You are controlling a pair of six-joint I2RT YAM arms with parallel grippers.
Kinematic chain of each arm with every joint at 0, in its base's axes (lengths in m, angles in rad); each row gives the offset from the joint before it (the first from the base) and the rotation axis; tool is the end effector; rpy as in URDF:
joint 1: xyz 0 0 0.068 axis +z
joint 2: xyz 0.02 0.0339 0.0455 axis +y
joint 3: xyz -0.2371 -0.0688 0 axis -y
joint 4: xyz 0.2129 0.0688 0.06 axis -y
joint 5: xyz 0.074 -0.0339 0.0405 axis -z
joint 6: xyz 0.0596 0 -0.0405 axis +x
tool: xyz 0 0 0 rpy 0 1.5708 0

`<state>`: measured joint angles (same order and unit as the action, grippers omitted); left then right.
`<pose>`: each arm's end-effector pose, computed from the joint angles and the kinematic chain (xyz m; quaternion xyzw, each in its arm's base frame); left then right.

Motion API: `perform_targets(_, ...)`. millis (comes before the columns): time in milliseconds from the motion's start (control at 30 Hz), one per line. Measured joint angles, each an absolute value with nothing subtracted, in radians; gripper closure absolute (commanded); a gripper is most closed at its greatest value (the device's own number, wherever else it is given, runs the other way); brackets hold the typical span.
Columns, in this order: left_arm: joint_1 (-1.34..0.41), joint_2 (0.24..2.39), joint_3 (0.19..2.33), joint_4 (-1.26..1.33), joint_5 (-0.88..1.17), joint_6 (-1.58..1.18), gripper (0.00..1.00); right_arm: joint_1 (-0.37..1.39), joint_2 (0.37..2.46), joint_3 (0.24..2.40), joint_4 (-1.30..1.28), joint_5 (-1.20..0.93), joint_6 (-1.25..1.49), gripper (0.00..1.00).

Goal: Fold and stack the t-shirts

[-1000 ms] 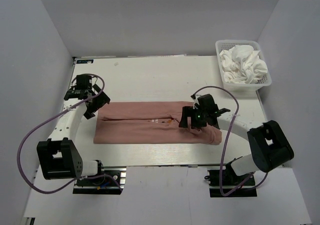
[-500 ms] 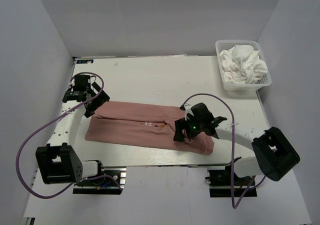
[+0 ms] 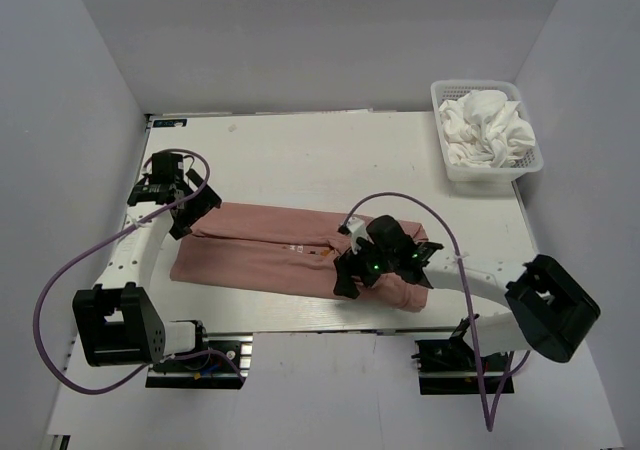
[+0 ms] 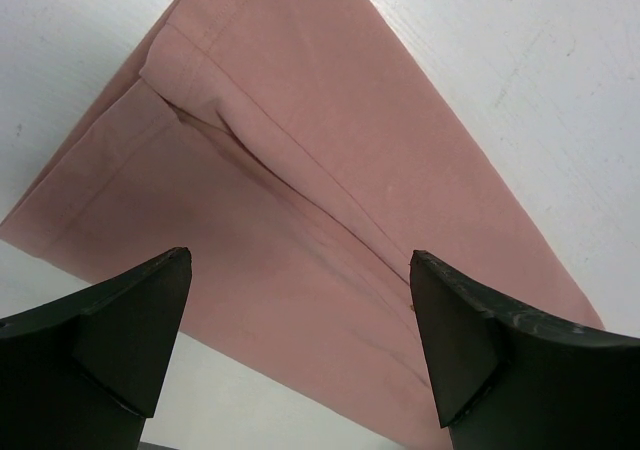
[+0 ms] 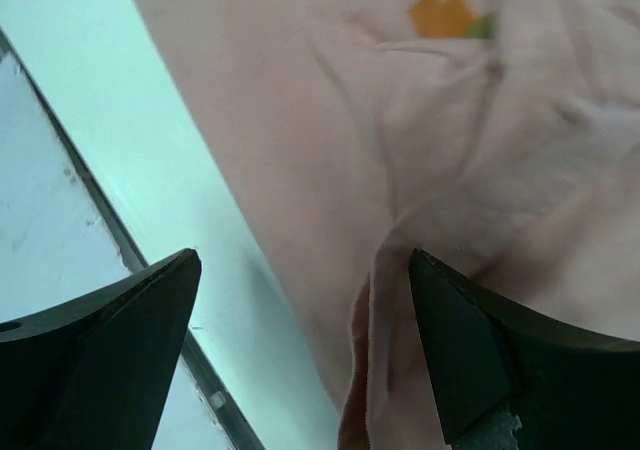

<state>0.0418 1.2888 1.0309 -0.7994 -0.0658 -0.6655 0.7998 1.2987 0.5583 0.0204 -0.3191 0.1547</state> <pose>0.2404 0.0140 0.2287 -0.3426 0.9040 -0.0476 0.2513 0.1623 0.1938 0.1564 -0.3473 0.8321 0.3157 0.2954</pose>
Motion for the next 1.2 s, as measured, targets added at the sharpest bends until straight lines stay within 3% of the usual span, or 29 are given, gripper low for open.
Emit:
perform_targets(267,0.042,1.288,1.027,-0.804,-0.07,-0.659,0.0,0.915,1.386,0.621,-0.048,-0.306,0.097,0.1)
perform_targets(667,0.042,1.288,1.027,-0.8,-0.063,-0.654,0.0,0.936,1.067,0.621,-0.02,-0.098,0.152,0.1)
perform_targets(833,0.042,1.292,1.027,-0.8,-0.058,-0.654,0.0,0.934,1.205,0.648,-0.004,0.041,0.176,0.1)
perform_targets(1033,0.042,1.3,1.027,-0.8,-0.051,-0.65,0.0,0.936,1.447,0.787,-0.061,0.022,0.189,0.1)
perform_targets(1200,0.042,1.301,1.027,-0.801,-0.047,-0.65,0.0,0.941,1.388,0.719,-0.072,-0.014,0.266,0.1)
